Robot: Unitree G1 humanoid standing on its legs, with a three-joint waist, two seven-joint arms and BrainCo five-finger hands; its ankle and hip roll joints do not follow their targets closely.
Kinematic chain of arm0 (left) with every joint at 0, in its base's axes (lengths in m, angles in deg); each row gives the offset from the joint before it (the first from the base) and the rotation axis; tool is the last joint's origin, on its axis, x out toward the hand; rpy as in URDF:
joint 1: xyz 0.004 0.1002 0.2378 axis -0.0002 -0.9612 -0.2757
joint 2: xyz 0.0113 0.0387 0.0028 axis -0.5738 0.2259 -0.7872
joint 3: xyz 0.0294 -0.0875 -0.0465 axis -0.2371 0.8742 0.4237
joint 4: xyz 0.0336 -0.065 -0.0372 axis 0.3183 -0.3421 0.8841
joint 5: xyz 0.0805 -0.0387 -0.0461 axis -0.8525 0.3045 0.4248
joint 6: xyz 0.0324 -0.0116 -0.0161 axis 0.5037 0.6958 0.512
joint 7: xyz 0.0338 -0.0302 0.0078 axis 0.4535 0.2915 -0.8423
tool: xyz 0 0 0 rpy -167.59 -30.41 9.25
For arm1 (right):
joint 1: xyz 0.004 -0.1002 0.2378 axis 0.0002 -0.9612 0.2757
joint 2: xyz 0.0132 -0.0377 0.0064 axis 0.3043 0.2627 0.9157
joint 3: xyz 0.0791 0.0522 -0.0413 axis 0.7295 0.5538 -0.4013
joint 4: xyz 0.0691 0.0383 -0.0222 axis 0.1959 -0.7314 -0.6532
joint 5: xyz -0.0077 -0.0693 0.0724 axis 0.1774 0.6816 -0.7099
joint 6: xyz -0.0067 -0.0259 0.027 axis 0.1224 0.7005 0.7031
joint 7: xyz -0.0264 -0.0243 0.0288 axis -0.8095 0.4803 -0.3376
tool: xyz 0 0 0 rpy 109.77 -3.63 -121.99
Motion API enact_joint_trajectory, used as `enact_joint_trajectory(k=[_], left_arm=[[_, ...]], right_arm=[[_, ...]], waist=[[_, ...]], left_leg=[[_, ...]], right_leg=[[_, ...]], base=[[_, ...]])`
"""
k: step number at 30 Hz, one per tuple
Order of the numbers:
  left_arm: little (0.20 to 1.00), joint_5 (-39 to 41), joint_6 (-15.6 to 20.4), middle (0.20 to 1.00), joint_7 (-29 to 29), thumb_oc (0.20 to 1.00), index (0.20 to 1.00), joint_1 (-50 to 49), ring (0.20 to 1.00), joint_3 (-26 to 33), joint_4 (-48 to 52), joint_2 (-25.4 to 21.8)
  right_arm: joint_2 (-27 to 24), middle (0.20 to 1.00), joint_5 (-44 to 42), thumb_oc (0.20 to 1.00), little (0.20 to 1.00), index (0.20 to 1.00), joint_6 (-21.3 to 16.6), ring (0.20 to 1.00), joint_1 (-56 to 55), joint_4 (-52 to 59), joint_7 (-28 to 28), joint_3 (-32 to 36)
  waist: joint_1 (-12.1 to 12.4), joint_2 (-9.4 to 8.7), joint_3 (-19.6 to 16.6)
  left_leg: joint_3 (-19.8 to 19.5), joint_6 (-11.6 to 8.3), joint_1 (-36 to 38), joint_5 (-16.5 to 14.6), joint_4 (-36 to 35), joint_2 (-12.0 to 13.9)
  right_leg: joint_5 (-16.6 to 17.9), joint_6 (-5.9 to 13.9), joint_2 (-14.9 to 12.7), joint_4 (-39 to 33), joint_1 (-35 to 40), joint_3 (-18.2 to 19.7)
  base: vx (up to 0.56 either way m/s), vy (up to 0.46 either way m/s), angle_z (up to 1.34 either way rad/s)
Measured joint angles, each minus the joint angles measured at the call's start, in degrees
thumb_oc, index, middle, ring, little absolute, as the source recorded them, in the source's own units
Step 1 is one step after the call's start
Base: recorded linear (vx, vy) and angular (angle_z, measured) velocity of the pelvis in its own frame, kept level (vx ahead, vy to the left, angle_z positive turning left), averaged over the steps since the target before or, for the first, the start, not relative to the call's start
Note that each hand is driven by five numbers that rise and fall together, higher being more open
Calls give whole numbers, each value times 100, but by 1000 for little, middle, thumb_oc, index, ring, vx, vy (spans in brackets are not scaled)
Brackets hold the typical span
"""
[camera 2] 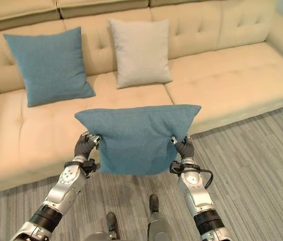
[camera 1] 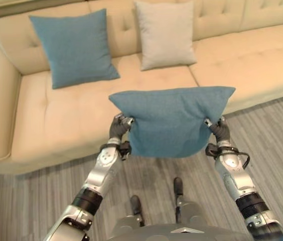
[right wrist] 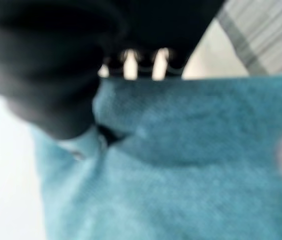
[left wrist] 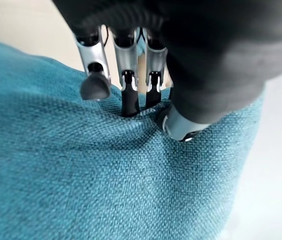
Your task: Pick up all the scattered cushions and arrange them neatly on the sofa.
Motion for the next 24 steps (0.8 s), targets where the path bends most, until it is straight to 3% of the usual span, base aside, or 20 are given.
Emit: enact_joint_trajectory(k=[1,2,3,6,9,10,11,12,13,15,17,18,19,20,21,22,23,24], left_arm=[[200,-5,-54,200,-13,200,200,-95,200,-8,-2,65],[200,-17,-128,200,-70,200,200,-163,200,-19,-2,49],[200,-128,-178,200,-132,200,200,-247,200,-13,-6,8],[200,-218,-245,200,-291,200,200,-349,200,-67,-6,220],[200,-330,-259,200,-415,200,200,-290,200,-163,-34,411],[200,-329,-284,200,-451,200,200,-248,200,-193,-77,430],[200,-329,-364,200,-449,200,200,-206,200,-198,-79,385],[200,-329,-364,200,-448,200,200,-196,200,-208,-83,357],[200,-328,-364,200,-446,200,200,-199,200,-245,-93,356],[200,-332,-369,200,-449,200,200,-135,200,-315,-115,342],[200,-331,-373,200,-449,200,200,-124,200,-299,-117,273],[200,-331,-382,200,-449,200,200,-119,200,-299,-123,301],[200,-332,-387,200,-456,200,200,-119,200,-301,-111,335],[200,-330,-390,200,-455,200,200,-97,200,-297,-112,275],[200,-330,-397,200,-450,200,200,-87,200,-277,-125,148],[200,-330,-400,200,-452,200,200,-81,200,-276,-146,35],[200,-331,-406,200,-452,200,200,-116,200,-248,-158,18],[200,-334,-418,200,-463,200,200,-67,200,-223,-166,77]], right_arm=[[-5,200,5,200,200,200,23,200,-12,-48,59,11],[-17,200,18,200,200,200,55,200,-108,-71,117,23],[-25,200,76,200,200,200,55,200,-249,-87,163,24],[-164,200,108,200,200,200,71,200,-610,-83,183,145],[-407,200,113,200,200,200,150,200,-846,-89,204,262],[-411,200,112,200,200,200,178,200,-898,-96,225,310],[-400,200,112,200,200,200,244,200,-900,-100,236,299],[-403,200,111,200,200,200,243,200,-887,-93,246,298],[-458,200,111,200,200,200,242,200,-875,-70,266,299],[-518,200,111,200,200,200,243,200,-828,-69,254,303],[-532,200,144,200,200,200,246,200,-701,-77,314,311],[-566,200,195,200,200,200,246,200,-681,-75,338,317],[-556,200,214,200,200,200,247,200,-676,-87,335,369],[-425,200,213,200,200,200,262,200,-699,-96,336,388],[-297,200,214,200,200,200,277,200,-697,-89,337,401],[-145,200,215,200,200,200,279,200,-627,-83,337,419],[-140,200,217,200,200,200,279,200,-528,-60,346,371],[-205,200,218,200,200,200,260,200,-487,-10,350,379]], waist=[[118,84,-23],[182,52,-53],[195,-7,-137],[99,169,-269],[17,216,-272],[-80,176,-249],[-121,8,-172],[-56,-68,-128],[-18,-35,-120],[-46,-21,-104],[117,-36,-102],[65,136,-71],[55,311,-50],[32,157,-13],[-42,-23,32],[-29,-193,22],[78,-79,8],[61,149,31]], left_leg=[[251,-12,83,-18,0,159],[329,-19,202,-21,2,193],[318,-113,301,-86,1,153],[198,-129,372,-74,4,300],[-16,-169,203,-72,258,430],[-178,-190,28,-83,582,487],[-500,-232,-390,-115,1464,496],[-695,-273,-665,-183,1980,527],[-982,-331,-873,-212,2297,548],[-1446,-438,-1096,-350,1959,462],[-1705,-346,-942,-343,944,153],[-1668,-228,-969,-381,846,226],[-1711,-86,-944,-251,713,370],[-1544,-192,-870,59,753,322],[-1511,-195,-829,11,801,206],[-1389,-71,-878,-126,1213,-23],[-1301,279,-814,-489,1310,-52],[-1210,220,-696,-591,1027,63]], right_leg=[[-71,-18,-127,135,36,-740],[-25,38,-235,291,132,-1109],[16,-52,-228,247,226,-1123],[128,-74,-22,-63,438,-1003],[177,-107,70,-172,495,-1007],[127,-118,63,-171,531,-1015],[74,-209,-8,-168,579,-960],[80,-275,-54,-173,587,-823],[94,-308,-40,-177,579,-839],[77,-312,-40,-205,495,-815],[13,-185,33,-203,216,-487],[-168,76,169,-176,200,-521],[-192,92,339,4,119,-537],[-114,-21,285,259,-62,-512],[-54,-63,173,335,-111,-483],[-84,-22,88,371,-297,-179],[-154,146,151,391,-363,-37],[-282,216,201,665,-521,-4]], base=[[68,-69,-91],[77,-83,-82],[51,-96,-51],[4,-108,-17],[-23,-112,12],[-45,-50,50],[-19,20,31],[9,50,-4],[97,121,-18],[121,109,-5],[91,121,-78],[78,175,-80],[94,164,-44],[143,230,-40],[102,124,-68],[85,121,-104],[109,162,-137],[108,159,-107]])
